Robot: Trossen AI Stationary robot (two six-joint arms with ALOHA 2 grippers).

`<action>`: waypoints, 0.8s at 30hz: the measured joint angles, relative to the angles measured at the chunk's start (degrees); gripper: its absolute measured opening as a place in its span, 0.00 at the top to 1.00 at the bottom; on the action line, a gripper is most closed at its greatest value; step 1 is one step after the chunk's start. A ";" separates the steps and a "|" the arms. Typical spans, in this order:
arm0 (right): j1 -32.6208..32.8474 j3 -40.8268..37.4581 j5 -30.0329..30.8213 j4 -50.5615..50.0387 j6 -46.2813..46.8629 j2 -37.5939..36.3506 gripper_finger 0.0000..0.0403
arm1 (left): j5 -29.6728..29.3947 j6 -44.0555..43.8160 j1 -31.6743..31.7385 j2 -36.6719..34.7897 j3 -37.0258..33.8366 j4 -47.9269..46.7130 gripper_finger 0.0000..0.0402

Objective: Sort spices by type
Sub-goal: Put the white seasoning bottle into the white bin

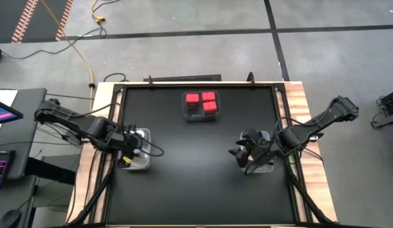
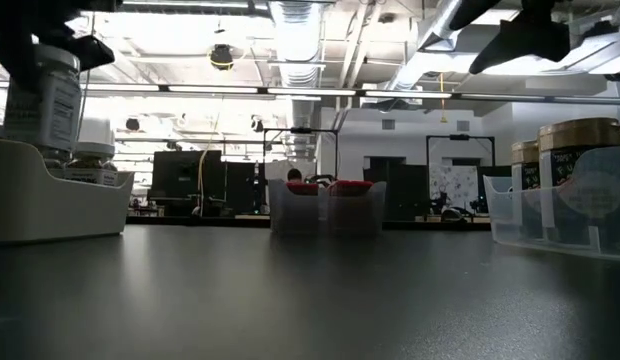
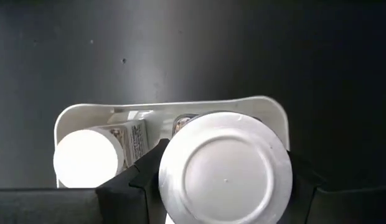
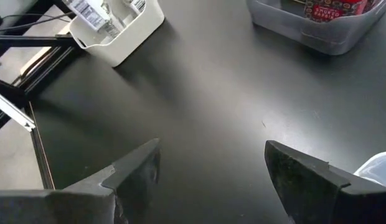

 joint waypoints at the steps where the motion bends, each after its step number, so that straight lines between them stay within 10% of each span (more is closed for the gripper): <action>1: 0.00 0.00 0.00 -0.01 0.00 0.00 0.22 | 0.00 0.51 0.00 0.00 -0.45 0.08 0.52; 24: -4.03 0.00 0.07 -0.63 0.44 0.00 0.22 | -1.57 -0.44 2.01 -0.02 -6.21 3.27 0.52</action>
